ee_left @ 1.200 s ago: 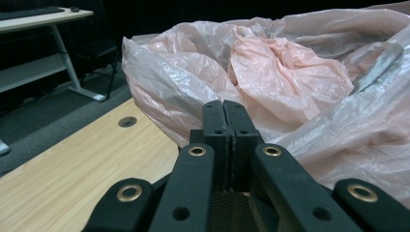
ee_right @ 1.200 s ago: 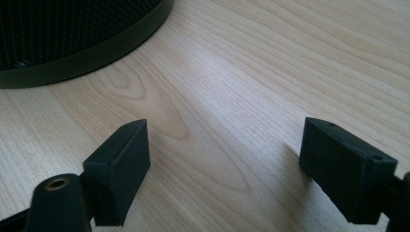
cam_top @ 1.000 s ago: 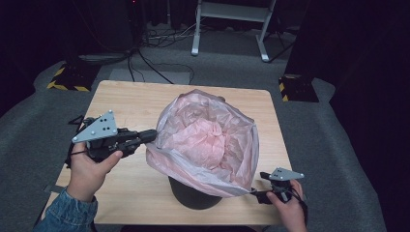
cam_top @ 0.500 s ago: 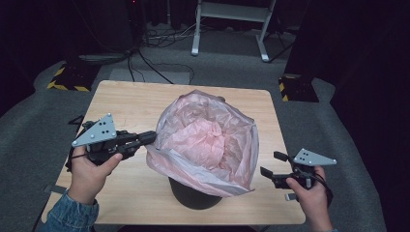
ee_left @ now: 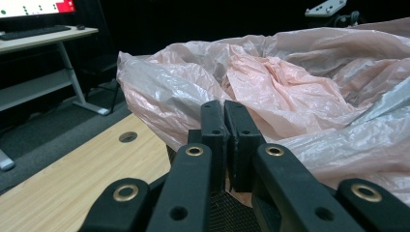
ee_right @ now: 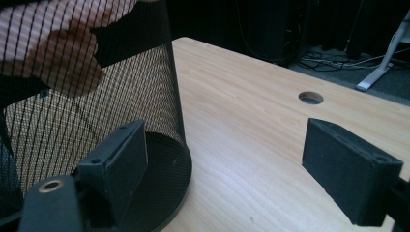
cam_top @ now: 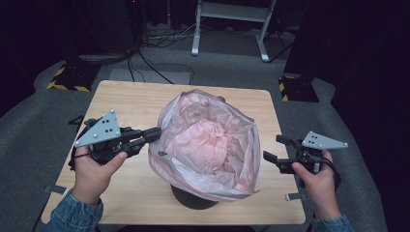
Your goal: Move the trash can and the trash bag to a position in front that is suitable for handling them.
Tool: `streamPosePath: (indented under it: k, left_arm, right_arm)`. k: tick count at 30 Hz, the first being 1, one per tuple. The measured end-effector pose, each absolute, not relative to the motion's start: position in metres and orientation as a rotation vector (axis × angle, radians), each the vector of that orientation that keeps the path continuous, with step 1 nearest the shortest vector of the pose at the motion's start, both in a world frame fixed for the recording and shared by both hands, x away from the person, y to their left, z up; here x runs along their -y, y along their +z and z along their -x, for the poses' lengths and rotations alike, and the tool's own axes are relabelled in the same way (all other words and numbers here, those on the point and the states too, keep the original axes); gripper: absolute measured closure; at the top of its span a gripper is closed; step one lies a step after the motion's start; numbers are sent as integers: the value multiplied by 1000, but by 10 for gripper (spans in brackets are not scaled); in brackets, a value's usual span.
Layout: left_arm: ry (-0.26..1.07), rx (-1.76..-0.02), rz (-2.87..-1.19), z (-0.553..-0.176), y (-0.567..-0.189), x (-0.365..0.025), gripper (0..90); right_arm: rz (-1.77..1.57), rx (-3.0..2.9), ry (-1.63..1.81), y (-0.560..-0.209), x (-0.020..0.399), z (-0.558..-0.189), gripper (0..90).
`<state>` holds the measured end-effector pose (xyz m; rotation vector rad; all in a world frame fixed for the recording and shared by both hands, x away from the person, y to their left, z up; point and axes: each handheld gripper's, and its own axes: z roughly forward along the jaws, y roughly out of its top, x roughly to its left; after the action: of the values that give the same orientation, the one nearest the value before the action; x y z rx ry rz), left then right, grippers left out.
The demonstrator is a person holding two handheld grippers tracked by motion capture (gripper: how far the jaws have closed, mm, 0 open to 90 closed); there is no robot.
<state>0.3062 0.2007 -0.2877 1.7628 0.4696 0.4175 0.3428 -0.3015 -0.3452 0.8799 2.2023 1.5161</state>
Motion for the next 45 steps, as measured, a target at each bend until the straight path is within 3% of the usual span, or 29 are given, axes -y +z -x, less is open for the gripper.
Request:
streamPosePath:
  k: [7, 11, 14, 19, 45]
  left_arm:
    - [413, -481, -1768, -309, -289, -202, 834]
    - [423, -502, -1755, -311, -290, -203, 730]
    - [437, -540, -1742, -313, -292, -203, 566]
    - [431, -578, -1726, -314, -294, -205, 424]
    - [453, -606, -1740, -313, -291, -203, 345]
  right_arm:
    - [-861, -2189, 1544, -328, 303, -349, 177]
    - [-840, -2189, 1564, -319, 301, -351, 179]
    - [-813, -2180, 1588, -311, 299, -352, 181]
    - [-754, -2171, 1608, -301, 295, -355, 183]
    - [-641, -2184, 1734, -268, 260, -366, 151]
